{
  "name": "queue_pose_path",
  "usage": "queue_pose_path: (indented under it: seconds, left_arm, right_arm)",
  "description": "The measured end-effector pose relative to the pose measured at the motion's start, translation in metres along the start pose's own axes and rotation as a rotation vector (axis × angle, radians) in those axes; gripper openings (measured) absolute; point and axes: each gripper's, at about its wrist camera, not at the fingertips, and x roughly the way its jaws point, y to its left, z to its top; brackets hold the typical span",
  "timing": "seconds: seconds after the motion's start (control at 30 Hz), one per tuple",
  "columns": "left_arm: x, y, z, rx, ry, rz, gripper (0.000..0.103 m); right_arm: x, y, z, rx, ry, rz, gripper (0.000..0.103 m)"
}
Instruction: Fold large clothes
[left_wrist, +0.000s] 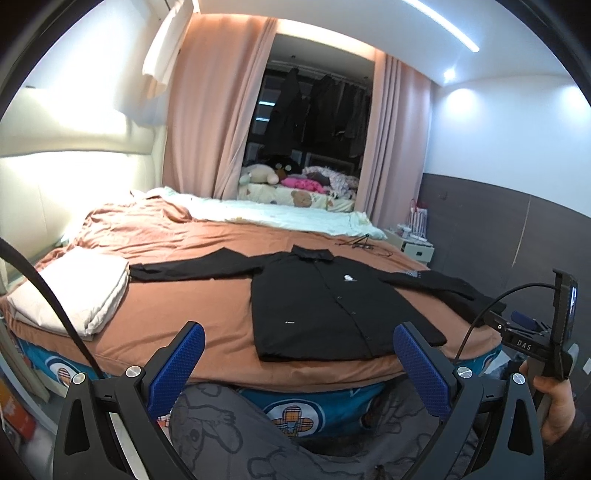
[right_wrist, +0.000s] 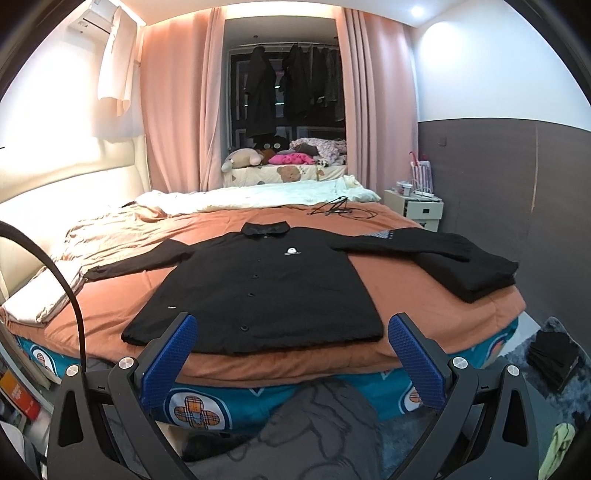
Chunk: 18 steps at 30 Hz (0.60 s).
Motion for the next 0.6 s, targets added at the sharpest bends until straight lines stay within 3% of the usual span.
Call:
queue_pose_path:
  seconds: [0.6]
  left_arm:
    - [0.129, 0.068, 0.033, -0.107, 0.175, 0.099, 0.103]
  right_arm:
    - [0.110, -0.020, 0.047, 0.012, 0.063, 0.134, 0.103]
